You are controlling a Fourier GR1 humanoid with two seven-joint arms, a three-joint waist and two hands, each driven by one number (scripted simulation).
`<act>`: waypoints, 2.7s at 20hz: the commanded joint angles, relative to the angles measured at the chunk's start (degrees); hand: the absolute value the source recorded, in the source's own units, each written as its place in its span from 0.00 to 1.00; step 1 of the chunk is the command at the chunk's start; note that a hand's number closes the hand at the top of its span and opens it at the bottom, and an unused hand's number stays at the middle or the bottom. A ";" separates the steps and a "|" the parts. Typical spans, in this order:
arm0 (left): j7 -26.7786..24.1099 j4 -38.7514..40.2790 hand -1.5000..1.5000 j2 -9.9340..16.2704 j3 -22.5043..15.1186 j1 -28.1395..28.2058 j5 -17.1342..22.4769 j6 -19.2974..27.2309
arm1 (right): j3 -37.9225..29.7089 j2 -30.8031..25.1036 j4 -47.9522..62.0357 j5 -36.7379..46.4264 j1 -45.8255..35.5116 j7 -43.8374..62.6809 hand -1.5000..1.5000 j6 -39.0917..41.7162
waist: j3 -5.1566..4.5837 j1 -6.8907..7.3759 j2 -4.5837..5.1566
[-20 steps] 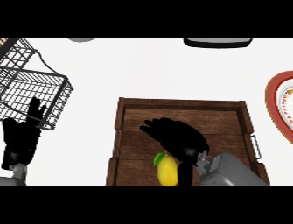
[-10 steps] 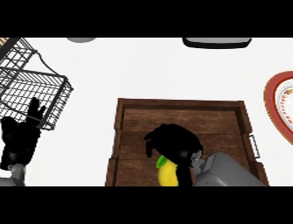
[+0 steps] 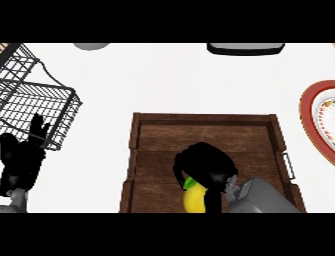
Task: Pick the lemon from the tray and place it in the plate
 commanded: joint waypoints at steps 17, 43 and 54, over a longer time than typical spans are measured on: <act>-0.72 -5.73 0.50 -0.35 1.22 -0.63 2.06 -2.00 | -29.03 -9.58 -22.30 11.70 11.53 8.35 1.00 -32.92 | -0.16 -3.01 0.11; -3.34 1.05 0.50 -3.25 0.97 -7.17 -0.10 -3.52 | -56.87 -24.64 20.18 -5.38 8.59 -15.23 1.00 -30.90 | -0.10 0.24 1.30; -2.41 0.12 0.50 -2.45 2.01 -6.75 0.76 -5.17 | -63.46 -27.97 41.76 -14.56 1.85 -37.24 0.00 -26.51 | 0.01 0.28 1.15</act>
